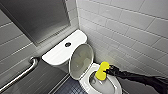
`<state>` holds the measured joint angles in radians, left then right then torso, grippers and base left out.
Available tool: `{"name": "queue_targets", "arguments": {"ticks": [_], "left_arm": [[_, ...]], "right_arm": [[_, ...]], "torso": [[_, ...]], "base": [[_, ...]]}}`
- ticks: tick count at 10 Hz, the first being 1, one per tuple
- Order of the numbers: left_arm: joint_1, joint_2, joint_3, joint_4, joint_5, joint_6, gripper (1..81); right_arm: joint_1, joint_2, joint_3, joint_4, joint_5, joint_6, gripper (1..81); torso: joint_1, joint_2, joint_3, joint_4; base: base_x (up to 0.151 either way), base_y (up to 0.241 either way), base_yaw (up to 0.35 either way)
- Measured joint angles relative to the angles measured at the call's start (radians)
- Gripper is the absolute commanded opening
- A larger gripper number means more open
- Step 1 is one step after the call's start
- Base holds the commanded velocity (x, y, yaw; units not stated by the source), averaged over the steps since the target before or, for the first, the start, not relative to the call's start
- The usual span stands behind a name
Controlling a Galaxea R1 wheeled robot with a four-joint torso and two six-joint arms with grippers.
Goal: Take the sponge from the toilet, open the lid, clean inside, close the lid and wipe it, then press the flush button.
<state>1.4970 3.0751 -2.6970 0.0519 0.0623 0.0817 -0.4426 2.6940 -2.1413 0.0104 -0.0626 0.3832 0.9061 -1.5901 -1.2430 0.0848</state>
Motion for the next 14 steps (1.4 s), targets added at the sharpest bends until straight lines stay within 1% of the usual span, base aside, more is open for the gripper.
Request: {"name": "queue_targets", "arguments": {"ticks": [1, 2, 4, 9, 11, 12, 14], "left_arm": [[0.0, 0.0, 0.0, 0.0, 0.0, 0.0, 81.1], [0.0, 0.0, 0.0, 0.0, 0.0, 0.0, 81.1], [0.0, 0.0, 0.0, 0.0, 0.0, 0.0, 81.1], [0.0, 0.005, 0.0, 0.0, 0.0, 0.0, 81.1], [0.0, 0.005, 0.0, 0.0, 0.0, 0.0, 81.1], [0.0, 0.005, 0.0, 0.0, -0.001, 0.0, 81.1], [0.0, 0.006, 0.0, 0.0, 0.0, 0.0, 81.1]], "right_arm": [[-0.015, -0.039, 0.04, 0.0, 0.017, 0.001, 1.0], [-0.042, -0.068, 0.065, 0.0, 0.051, 0.004, 1.0], [-0.085, -0.086, 0.086, 0.002, 0.123, 0.005, 1.0], [-0.167, -0.224, 0.235, 0.009, 0.183, 0.006, 1.0], [-0.21, -0.282, 0.291, 0.016, 0.236, 0.007, 1.0], [-0.241, -0.304, 0.313, 0.019, 0.276, 0.007, 1.0], [-0.288, -0.326, 0.339, 0.021, 0.331, 0.007, 1.0]], "torso": [[0.0, 0.0, 0.0, 0.0], [0.0, 0.0, 0.0, 0.0], [0.0, 0.0, 0.0, 0.0], [0.0, 0.0, 0.0, 0.0], [0.0, 0.0, 0.0, 0.0], [0.0, -0.001, 0.0, 0.0], [0.0, -0.001, 0.0, 0.0]], "base": [[0.0, 0.0, 0.0], [0.0, 0.0, 0.0], [0.0, 0.0, 0.0], [0.0, 0.0, 0.0], [0.0, 0.0, 0.0], [0.0, 0.0, 0.0], [0.0, 0.0, 0.0]]}}
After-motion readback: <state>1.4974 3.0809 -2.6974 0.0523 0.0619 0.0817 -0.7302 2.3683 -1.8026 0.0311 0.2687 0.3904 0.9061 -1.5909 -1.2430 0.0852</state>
